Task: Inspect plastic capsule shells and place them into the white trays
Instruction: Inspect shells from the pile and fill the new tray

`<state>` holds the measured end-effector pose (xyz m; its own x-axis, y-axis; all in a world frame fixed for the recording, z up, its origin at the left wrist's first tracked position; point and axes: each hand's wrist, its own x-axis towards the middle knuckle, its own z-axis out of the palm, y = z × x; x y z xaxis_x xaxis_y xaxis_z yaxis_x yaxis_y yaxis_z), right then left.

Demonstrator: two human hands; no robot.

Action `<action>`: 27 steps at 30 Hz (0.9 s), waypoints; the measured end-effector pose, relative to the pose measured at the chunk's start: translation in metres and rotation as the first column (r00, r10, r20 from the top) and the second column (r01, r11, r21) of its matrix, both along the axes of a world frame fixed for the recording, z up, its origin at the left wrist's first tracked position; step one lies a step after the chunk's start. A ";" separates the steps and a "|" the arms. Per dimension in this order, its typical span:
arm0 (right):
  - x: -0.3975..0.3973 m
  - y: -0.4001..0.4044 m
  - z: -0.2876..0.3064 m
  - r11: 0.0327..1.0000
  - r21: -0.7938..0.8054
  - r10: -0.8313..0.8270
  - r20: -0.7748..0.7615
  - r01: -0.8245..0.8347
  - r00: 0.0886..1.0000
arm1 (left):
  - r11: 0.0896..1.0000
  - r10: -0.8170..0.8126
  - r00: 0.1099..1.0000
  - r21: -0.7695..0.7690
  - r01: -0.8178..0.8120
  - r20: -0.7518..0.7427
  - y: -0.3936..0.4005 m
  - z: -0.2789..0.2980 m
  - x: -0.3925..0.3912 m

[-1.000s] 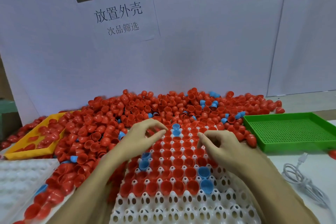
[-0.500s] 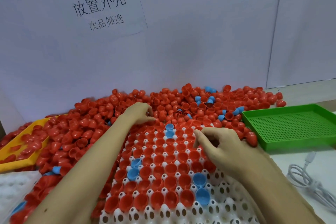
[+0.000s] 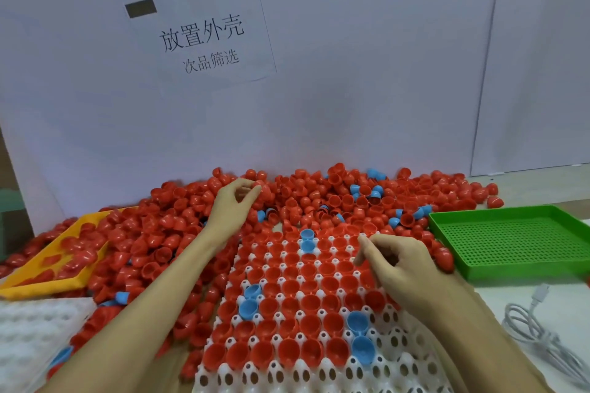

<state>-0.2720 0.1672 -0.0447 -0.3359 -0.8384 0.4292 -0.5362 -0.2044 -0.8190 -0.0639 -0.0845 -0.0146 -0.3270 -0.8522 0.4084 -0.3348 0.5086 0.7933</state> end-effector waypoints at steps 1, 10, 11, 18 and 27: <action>0.002 0.000 0.001 1.000 -0.007 0.004 0.014 -0.004 1.000 | 0.995 -0.047 0.994 0.084 0.056 -0.099 0.019 0.002 0.005; 0.045 -0.002 -0.002 0.980 -0.024 0.195 -0.103 -0.198 0.975 | 0.855 -0.250 0.887 0.341 0.390 -0.389 0.171 -0.036 0.026; 0.047 -0.002 -0.004 0.981 -0.016 0.191 -0.146 -0.195 0.971 | 0.868 -0.254 0.899 0.325 0.375 -0.358 0.176 -0.036 0.024; 0.050 -0.002 0.000 0.983 -0.036 0.182 0.025 -0.181 0.983 | 0.758 -0.239 0.827 0.434 0.487 -0.510 0.176 -0.038 0.025; 0.048 0.007 0.016 0.953 0.005 0.273 0.413 -0.302 0.869 | 0.565 -0.070 0.679 0.532 0.630 -0.731 0.167 -0.036 0.036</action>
